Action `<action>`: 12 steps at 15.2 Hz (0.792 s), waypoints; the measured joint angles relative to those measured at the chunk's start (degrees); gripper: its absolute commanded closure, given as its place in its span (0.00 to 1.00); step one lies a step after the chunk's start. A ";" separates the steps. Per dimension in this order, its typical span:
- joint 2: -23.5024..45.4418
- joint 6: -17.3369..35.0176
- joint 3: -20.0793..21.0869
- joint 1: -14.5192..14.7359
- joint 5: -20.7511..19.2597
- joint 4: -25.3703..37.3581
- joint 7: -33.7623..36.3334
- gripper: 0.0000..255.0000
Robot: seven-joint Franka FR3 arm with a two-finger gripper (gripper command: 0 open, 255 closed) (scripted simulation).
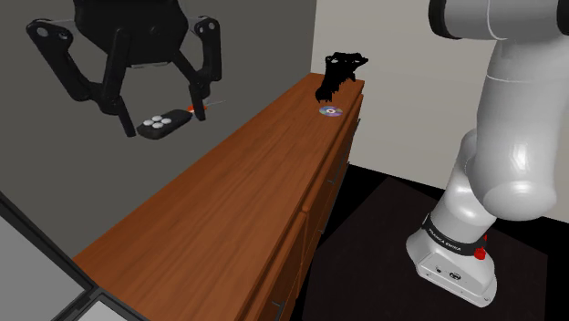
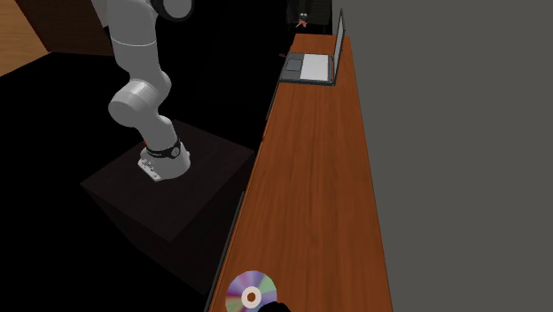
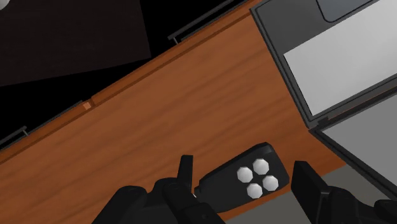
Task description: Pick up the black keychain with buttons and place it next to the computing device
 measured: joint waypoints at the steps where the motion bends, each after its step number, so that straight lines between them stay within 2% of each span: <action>1: -0.18 0.93 -0.04 -0.26 0.16 -1.08 -0.05 1.00; 12: -4.03 10.99 -0.33 -3.45 3.01 -14.00 -1.17 1.00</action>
